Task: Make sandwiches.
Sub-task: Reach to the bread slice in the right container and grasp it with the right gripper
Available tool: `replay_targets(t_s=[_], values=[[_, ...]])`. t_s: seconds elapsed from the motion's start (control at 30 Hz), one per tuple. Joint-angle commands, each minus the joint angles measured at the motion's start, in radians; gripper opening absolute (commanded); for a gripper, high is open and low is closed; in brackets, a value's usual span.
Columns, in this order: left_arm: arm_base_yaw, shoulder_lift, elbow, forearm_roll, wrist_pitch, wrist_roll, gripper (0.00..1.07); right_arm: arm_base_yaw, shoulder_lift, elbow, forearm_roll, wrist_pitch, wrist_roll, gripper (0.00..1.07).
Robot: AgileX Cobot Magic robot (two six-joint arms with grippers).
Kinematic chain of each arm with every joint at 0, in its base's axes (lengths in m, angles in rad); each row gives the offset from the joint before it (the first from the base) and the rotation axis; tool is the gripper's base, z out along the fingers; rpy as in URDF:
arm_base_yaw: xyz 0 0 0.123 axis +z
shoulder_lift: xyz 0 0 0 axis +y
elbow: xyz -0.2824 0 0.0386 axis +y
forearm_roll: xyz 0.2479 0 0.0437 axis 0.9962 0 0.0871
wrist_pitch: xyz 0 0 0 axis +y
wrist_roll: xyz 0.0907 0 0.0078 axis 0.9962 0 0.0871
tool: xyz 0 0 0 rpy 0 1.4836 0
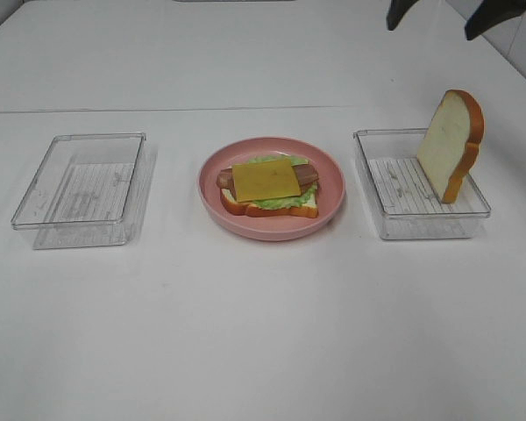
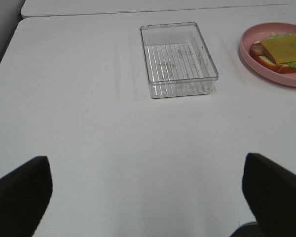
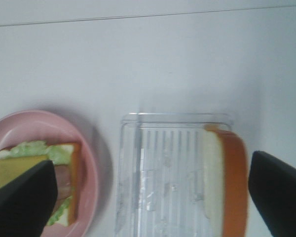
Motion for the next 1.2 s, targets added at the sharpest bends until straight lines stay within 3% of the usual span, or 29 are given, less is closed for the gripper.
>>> replay_targets(t_s=[0.03, 1.0, 1.1, 1.13, 1.17, 1.2], values=[[-0.005, -0.014, 0.005, -0.001, -0.007, 0.003, 1.00, -0.073, 0.015, -0.005, -0.007, 0.114, 0.014, 0.98], [-0.005, -0.014, 0.005, -0.001, -0.007, 0.004, 1.00, -0.093, 0.164, 0.117, -0.036, 0.114, 0.012, 0.97], [-0.005, -0.014, 0.005, -0.001, -0.007, 0.004, 1.00, -0.093, 0.164, 0.117, -0.044, 0.114, 0.011, 0.88], [-0.005, -0.014, 0.005, -0.001, -0.007, 0.004, 1.00, -0.093, 0.164, 0.117, -0.046, 0.114, 0.011, 0.83], [-0.005, -0.014, 0.005, -0.001, -0.007, 0.004, 1.00, -0.093, 0.164, 0.117, -0.050, 0.114, 0.011, 0.68], [-0.005, -0.014, 0.005, -0.001, -0.007, 0.004, 1.00, -0.093, 0.164, 0.117, -0.050, 0.114, 0.011, 0.68]])
